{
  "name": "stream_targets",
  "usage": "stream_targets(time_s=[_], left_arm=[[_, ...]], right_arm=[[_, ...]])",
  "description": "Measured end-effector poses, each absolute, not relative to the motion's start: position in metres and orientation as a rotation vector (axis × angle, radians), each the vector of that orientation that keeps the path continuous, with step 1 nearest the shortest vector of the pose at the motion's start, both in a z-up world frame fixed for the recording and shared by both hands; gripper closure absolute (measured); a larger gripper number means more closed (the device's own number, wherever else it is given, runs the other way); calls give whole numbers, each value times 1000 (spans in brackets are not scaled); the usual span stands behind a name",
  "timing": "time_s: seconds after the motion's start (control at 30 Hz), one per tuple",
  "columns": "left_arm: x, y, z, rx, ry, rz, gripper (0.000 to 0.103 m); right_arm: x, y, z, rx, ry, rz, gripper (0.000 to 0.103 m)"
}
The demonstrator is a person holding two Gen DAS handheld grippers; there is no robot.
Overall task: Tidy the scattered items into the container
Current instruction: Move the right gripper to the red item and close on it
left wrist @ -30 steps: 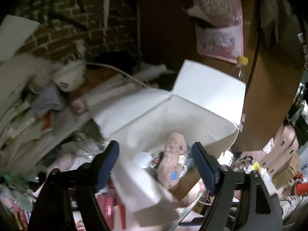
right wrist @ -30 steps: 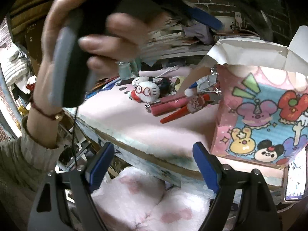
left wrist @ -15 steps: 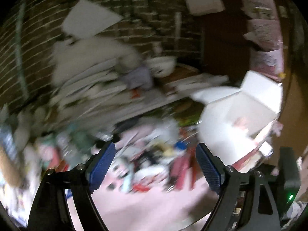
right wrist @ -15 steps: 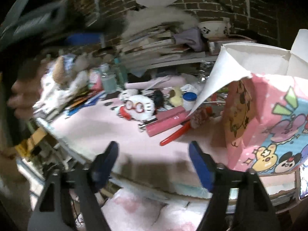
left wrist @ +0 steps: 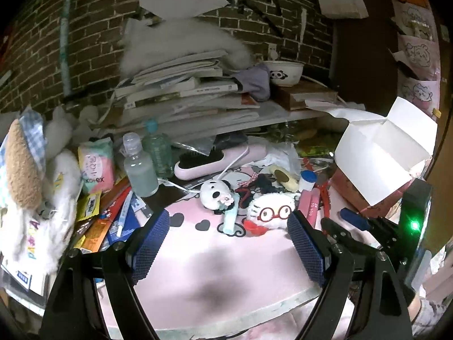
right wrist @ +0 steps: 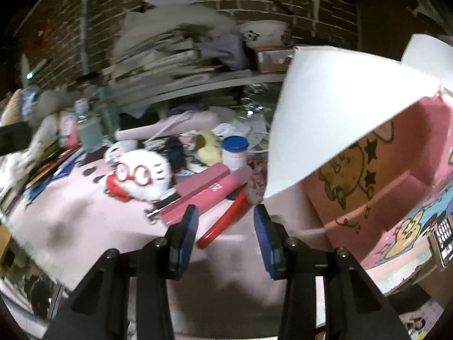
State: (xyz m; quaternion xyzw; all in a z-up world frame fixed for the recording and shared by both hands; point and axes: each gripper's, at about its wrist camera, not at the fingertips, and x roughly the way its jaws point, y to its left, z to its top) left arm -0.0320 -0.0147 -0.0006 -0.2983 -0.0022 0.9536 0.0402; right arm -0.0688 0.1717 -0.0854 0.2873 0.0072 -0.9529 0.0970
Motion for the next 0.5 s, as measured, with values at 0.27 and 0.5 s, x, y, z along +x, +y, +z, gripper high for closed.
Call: stream_targets(time_s=[0.27, 0.5], left_arm=[[-35, -13, -3, -938, 20, 2932, 20], [-39, -8, -6, -956, 12, 2925, 20]], right_arm=[[-81, 172, -93, 851, -10, -2869, 75], [-78, 175, -96, 826, 20, -2874, 89]])
